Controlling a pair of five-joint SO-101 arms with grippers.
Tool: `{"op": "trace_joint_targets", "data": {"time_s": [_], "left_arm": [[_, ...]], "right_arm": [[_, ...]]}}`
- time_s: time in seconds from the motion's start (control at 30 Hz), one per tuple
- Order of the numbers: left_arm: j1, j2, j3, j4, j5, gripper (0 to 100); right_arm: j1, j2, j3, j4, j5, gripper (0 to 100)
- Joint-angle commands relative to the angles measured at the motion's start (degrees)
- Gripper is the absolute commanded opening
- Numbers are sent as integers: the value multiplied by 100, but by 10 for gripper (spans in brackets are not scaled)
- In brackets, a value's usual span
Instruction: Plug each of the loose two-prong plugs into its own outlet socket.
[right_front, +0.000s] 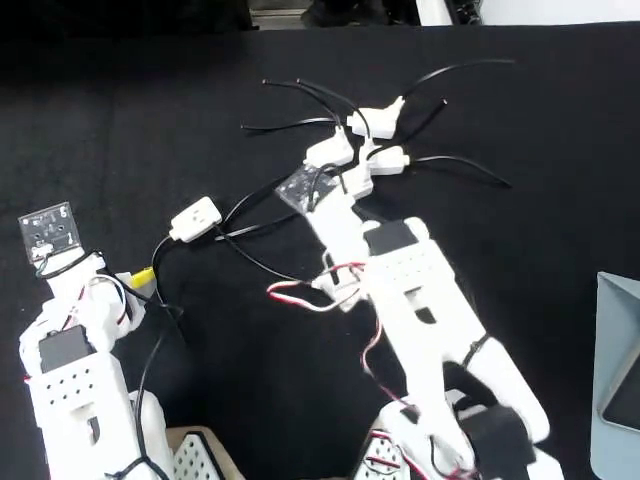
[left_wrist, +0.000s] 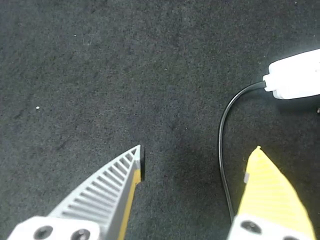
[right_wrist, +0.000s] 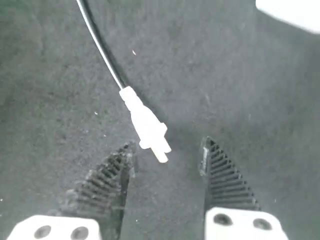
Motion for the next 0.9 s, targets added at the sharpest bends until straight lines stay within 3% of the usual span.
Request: {"op": "trace_joint_targets", "data": {"time_s": [0.0,0.17,0.57,0.87], "left_arm": [[75,-18,-171,-114,18,324],[75,-18,-171,-114,18,324],[75,-18,-171,-114,18,324],[75,-18,-171,-114,18,324]], "right_arm": [[-457,-365,435,-510,229,187],[-624,-66,831,-1345,237,187],[-114,1165,-31,-1011,1125,184],[-132,1402,-145,-967,1152,123]]}}
